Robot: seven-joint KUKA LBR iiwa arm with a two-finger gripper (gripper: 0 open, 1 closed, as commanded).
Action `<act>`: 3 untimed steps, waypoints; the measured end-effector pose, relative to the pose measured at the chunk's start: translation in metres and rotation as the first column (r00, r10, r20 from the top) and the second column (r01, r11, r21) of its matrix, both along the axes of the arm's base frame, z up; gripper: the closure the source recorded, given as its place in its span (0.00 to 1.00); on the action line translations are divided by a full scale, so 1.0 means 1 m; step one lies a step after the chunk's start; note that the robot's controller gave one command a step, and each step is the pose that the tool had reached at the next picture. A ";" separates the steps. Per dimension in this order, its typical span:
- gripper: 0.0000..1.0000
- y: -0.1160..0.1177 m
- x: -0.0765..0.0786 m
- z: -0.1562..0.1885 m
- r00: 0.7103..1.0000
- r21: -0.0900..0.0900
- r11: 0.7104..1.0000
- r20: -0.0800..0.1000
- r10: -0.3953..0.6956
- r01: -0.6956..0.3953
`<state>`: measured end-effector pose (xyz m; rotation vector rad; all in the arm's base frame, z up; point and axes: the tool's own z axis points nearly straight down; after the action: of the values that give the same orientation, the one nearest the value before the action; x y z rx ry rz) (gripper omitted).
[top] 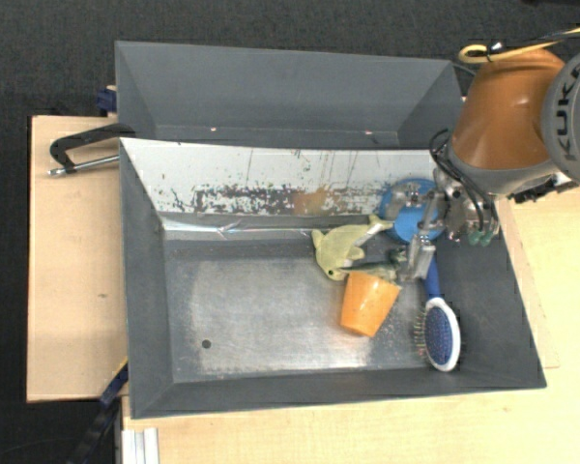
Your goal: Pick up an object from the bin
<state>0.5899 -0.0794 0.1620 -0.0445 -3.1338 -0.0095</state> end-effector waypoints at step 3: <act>0.00 0.021 -0.039 -0.071 0.975 -0.006 0.975 0.008 0.221 -0.221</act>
Offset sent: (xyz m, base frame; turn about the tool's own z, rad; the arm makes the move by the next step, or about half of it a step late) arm -0.0398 0.0207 -0.0715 -0.2229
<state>0.5512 -0.0579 0.0915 0.3054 -3.1276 -0.0005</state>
